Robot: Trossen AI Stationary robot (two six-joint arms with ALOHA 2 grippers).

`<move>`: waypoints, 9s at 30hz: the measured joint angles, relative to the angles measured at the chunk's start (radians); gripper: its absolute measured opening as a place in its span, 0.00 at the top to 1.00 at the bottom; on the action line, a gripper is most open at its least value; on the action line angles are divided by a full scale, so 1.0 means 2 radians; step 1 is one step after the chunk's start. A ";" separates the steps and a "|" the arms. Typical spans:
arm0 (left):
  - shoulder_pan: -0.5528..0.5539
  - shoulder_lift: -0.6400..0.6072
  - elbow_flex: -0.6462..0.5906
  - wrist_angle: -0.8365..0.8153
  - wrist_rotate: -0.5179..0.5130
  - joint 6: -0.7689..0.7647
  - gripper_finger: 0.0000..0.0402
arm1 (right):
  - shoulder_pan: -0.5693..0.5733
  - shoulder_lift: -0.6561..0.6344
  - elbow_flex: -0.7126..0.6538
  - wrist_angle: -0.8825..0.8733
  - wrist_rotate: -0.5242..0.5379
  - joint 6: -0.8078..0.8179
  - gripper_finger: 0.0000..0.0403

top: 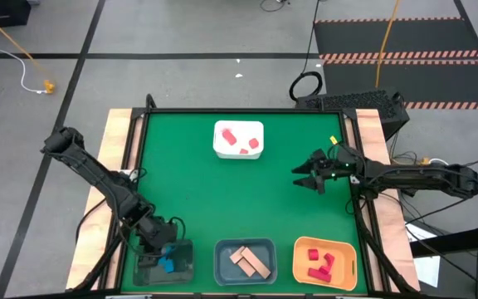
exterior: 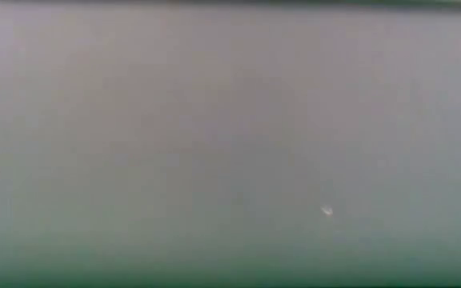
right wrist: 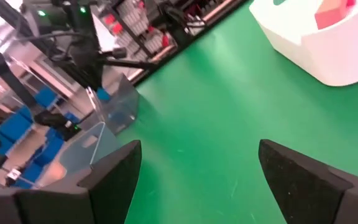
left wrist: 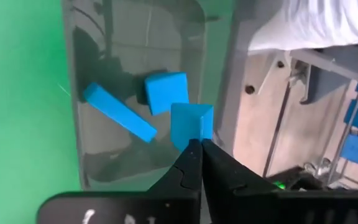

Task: Sort & place blocks by color
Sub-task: Put the blue block into the gray bin, then return to Home Position

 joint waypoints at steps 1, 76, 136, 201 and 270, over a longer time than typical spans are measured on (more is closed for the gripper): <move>0.000 0.000 -0.001 0.002 -0.005 0.000 0.99 | 0.000 0.000 -0.007 0.015 0.000 0.004 0.22; 0.273 -0.413 -0.331 0.522 -0.348 0.513 0.86 | 0.000 0.000 -0.030 0.049 0.000 -0.005 0.22; 0.288 -0.408 -0.416 0.639 -0.347 0.461 0.86 | 0.000 0.000 -0.030 0.049 0.000 -0.005 0.22; 0.288 -0.408 -0.416 0.639 -0.347 0.461 0.86 | 0.084 0.000 -0.030 0.049 0.000 -0.006 0.22; 0.288 -0.408 -0.416 0.639 -0.347 0.461 0.86 | 0.084 0.000 -0.029 0.049 0.000 -0.006 0.22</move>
